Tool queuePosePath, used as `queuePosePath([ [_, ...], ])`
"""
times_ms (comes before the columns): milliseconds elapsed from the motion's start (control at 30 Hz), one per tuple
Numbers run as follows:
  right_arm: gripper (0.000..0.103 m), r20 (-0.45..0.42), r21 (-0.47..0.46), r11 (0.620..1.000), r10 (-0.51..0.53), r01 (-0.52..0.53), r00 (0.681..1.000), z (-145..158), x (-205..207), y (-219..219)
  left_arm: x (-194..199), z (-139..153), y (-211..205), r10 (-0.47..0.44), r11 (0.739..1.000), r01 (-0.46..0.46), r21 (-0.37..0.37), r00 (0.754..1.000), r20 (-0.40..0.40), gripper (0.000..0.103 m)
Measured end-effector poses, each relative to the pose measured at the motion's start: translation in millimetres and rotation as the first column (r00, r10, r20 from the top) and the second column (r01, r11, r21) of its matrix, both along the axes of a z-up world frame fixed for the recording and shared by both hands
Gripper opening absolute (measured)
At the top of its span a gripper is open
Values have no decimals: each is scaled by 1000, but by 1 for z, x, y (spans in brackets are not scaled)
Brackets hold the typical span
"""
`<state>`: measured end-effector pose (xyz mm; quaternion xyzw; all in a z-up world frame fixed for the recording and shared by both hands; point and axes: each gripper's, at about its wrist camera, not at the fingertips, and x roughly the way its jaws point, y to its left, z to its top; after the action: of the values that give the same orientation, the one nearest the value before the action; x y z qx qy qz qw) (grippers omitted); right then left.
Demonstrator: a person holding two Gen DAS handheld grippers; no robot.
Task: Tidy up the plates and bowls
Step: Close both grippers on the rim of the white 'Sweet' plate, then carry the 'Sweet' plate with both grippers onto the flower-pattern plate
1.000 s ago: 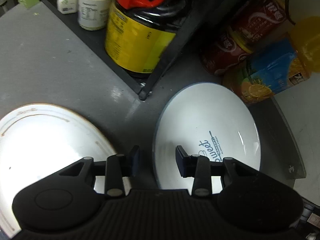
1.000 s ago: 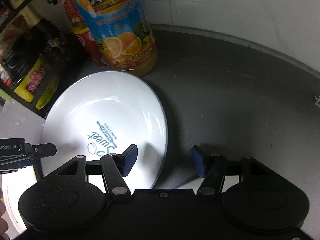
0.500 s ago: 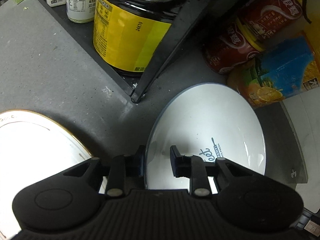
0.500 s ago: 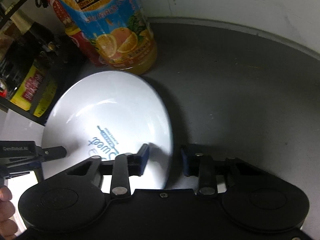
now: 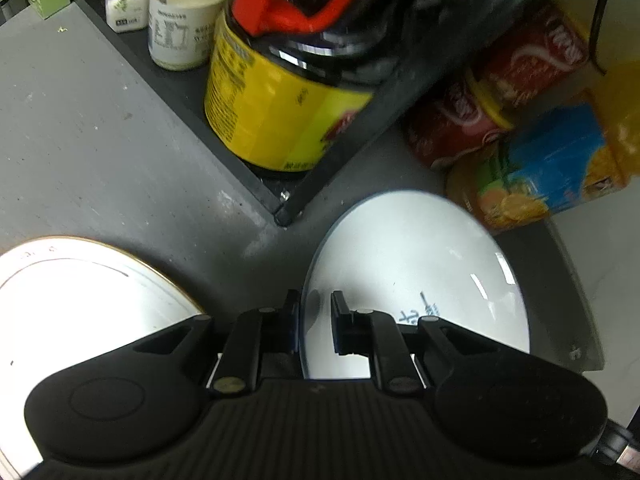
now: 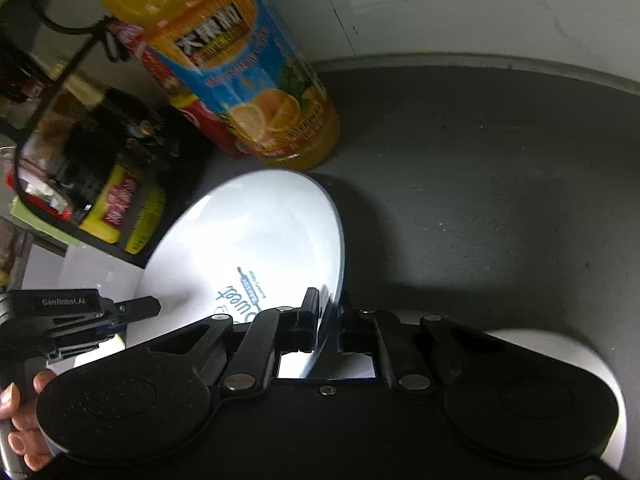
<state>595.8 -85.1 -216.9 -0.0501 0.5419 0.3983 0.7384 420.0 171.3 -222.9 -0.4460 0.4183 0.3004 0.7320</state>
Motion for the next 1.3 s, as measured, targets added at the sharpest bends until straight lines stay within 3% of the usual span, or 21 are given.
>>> queuePosePath([
  [800,10,60,105,994,35,-41,998,51,-64,-7,-66,56,-9,22,998,-28,61,995,92,12],
  [1300,10,59,123,988,-97,89,994,49,-141,-4,-120,62,17,-106,993,99,71,989,102,12],
])
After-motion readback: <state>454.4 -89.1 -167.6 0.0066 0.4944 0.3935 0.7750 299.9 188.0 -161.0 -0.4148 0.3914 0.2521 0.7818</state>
